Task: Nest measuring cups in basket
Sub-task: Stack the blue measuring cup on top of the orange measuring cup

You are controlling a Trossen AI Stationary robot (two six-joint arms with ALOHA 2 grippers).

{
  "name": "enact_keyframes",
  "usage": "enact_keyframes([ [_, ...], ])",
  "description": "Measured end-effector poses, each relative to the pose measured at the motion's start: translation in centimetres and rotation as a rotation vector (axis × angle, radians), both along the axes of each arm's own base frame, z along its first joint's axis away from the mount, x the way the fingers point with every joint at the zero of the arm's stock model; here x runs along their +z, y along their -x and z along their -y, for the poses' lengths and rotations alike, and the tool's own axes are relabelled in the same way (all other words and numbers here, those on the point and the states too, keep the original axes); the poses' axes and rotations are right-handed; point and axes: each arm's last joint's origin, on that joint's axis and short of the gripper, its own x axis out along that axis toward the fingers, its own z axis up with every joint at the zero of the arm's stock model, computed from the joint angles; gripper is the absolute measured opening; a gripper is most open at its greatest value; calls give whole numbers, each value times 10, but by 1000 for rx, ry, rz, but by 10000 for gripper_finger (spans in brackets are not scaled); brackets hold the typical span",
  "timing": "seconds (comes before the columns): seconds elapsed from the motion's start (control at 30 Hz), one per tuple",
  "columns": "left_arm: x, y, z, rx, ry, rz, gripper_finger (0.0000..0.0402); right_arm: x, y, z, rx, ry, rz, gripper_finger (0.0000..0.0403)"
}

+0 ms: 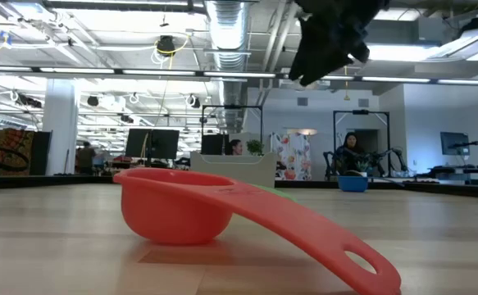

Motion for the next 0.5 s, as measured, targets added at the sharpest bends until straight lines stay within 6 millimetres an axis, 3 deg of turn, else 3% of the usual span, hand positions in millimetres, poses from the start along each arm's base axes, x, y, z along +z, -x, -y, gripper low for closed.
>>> enact_keyframes([
  [0.2, -17, -15, -31, -118, 56, 72, 73, 0, 14, 42, -67, -39, -169, 198],
  [0.37, -16, -12, -60, -130, 36, 228, 57, -7, 30, 97, -221, -22, -343, 198],
  [0.5, -17, -5, -79, -126, -8, 318, 52, -16, 40, 145, -227, -67, -427, 198],
])
